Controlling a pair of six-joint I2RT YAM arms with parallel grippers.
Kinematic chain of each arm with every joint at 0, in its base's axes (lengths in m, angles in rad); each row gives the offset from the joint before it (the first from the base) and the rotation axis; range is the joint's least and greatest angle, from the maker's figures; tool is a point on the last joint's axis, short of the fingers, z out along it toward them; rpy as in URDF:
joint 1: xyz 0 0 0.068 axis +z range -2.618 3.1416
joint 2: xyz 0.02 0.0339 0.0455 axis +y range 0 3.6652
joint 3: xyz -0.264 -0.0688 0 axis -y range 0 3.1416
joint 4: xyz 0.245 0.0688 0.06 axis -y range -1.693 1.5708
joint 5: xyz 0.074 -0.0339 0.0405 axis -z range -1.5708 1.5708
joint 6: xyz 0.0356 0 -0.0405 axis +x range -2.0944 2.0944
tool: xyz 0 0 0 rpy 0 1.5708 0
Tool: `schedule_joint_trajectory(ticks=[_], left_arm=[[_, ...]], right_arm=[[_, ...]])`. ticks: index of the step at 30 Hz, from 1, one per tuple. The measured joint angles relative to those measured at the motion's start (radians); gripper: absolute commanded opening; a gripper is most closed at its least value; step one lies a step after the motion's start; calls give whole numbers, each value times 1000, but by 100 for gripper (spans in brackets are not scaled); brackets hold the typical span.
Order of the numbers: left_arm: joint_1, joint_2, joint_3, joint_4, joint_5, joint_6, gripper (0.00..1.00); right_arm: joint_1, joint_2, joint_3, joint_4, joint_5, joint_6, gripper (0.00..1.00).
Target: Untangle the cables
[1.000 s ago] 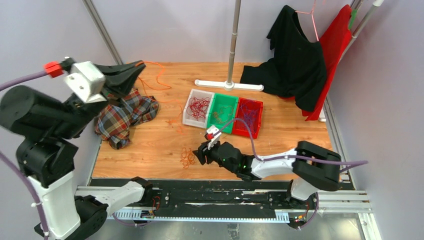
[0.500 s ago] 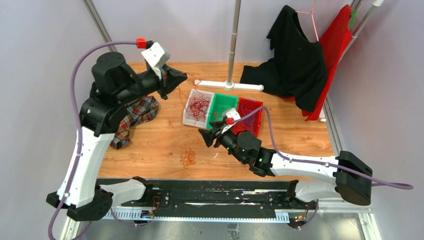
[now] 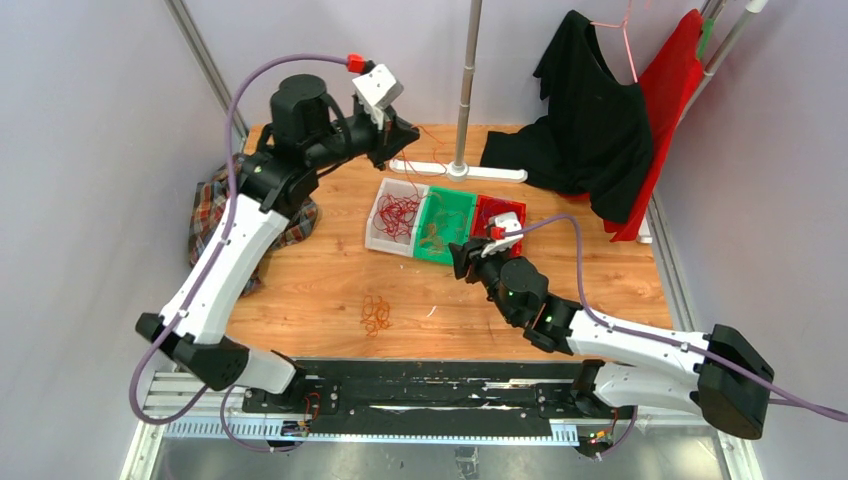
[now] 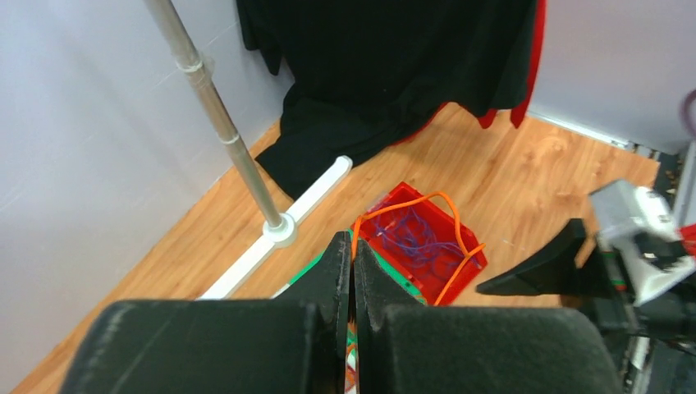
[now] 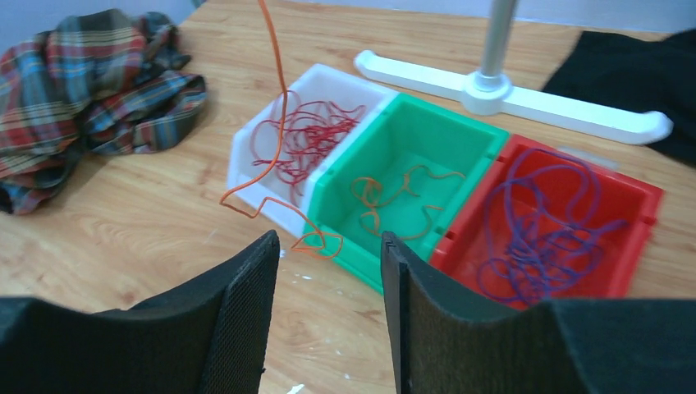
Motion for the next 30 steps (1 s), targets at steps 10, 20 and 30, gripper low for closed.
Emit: schedule_joint_trajectory(ticks=[10,20,30], left_arm=[[-6,169,23,98,-35,81,0],[-22,345,85,151,-47,114,0],[-74,378,-14,159,-129,219,0]], right_arm=[[-29,-129,-100,-72,127,28,47],[-42,-161,-115,-85,140,35,44],[-44,-235,-115,-138,150,39,42]])
